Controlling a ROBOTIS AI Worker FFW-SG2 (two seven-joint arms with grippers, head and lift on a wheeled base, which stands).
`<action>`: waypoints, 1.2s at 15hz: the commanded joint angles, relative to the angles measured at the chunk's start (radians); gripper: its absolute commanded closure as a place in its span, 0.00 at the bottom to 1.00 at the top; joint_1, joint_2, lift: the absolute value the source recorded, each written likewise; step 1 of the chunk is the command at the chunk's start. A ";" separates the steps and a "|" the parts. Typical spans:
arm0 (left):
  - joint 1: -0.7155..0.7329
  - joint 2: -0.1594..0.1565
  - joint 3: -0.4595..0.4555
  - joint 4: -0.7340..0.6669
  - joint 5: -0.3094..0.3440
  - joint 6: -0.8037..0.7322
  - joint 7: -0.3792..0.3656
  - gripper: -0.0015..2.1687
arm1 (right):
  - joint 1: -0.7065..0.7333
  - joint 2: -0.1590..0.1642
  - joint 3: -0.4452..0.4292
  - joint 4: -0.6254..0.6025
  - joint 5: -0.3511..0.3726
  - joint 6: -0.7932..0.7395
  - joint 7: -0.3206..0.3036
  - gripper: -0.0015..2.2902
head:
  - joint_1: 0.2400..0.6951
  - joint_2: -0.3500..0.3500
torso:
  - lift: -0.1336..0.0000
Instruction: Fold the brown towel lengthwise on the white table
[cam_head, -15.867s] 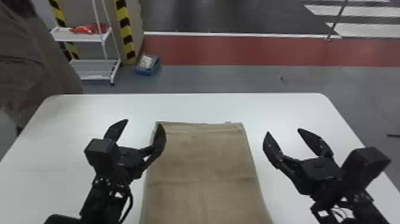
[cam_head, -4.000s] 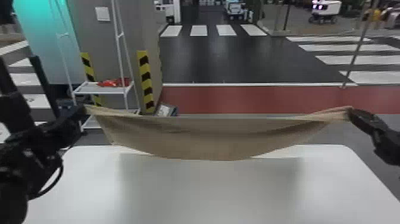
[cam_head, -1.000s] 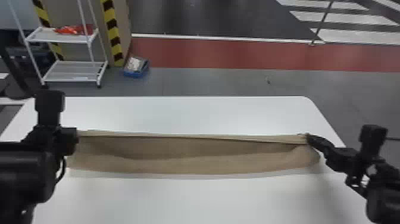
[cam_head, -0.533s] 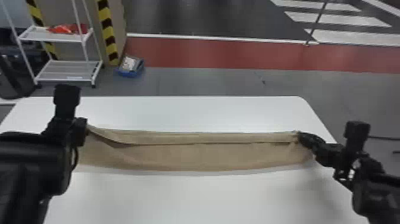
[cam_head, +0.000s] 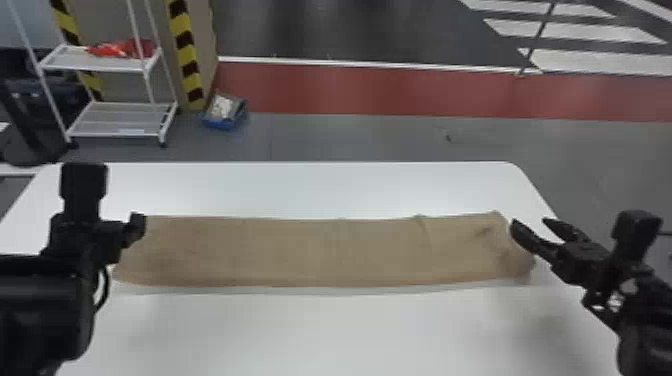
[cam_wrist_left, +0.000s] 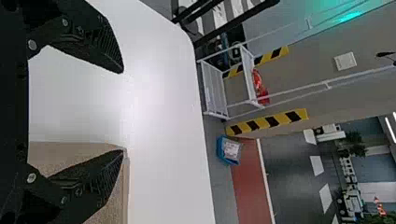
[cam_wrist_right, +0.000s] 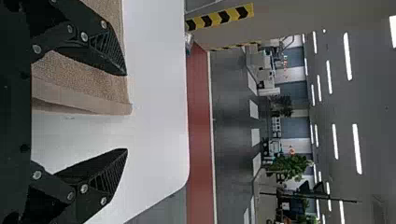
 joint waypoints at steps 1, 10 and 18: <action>0.032 0.006 0.042 -0.016 0.052 -0.024 -0.019 0.02 | 0.019 -0.001 -0.003 -0.024 -0.001 0.010 0.003 0.03 | 1.00 0.37 | 0.16; 0.068 0.025 0.117 -0.069 0.215 0.043 -0.116 0.12 | 0.037 0.004 0.008 -0.093 0.011 0.172 0.003 0.08 | 1.00 0.37 | 0.16; 0.075 0.031 0.108 -0.073 0.213 0.145 -0.157 0.25 | 0.013 0.008 0.032 -0.101 0.048 0.243 0.003 0.10 | 1.00 0.39 | 0.16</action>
